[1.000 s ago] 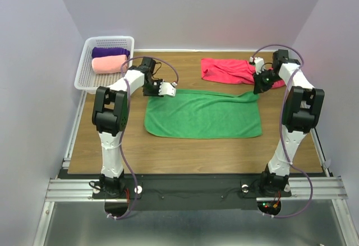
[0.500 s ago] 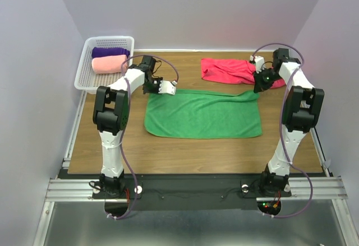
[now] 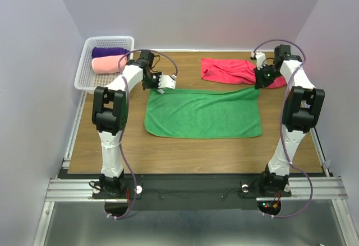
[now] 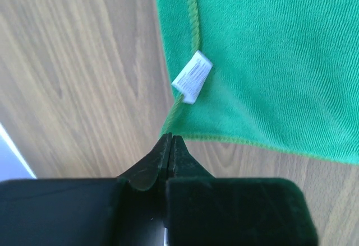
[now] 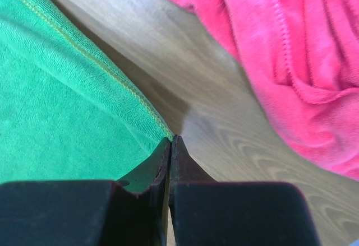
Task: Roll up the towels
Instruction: Fold the towel
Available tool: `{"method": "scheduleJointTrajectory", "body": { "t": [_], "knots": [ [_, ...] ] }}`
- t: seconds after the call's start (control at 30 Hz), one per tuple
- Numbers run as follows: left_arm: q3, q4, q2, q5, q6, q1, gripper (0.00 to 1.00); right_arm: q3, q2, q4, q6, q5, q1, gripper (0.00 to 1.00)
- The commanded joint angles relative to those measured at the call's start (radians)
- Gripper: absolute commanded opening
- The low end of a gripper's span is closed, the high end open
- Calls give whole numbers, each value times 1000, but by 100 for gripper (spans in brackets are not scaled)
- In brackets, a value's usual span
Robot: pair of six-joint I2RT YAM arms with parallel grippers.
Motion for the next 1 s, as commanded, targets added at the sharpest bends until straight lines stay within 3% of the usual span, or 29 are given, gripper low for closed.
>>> {"method": "scheduleJointTrajectory", "body": {
  "t": [0.0,0.03,0.07,0.13,0.43,0.97],
  "knots": [
    [-4,-55,-118,66,7,29,33,54,1,-14,7,-1,0,1],
    [-13,-55,-128,78,12,32,39,54,2,-15,8,-1,0,1],
    [-35,-51,-145,85,23,32,57,54,4,-15,8,-2,0,1],
    [-55,-29,-155,91,38,32,62,53,6,-17,8,-5,0,1],
    [-30,-31,-90,98,170,32,61,53,15,-17,1,-5,0,1],
    [23,17,33,71,198,23,50,59,38,-22,1,-5,0,1]
  ]
}}
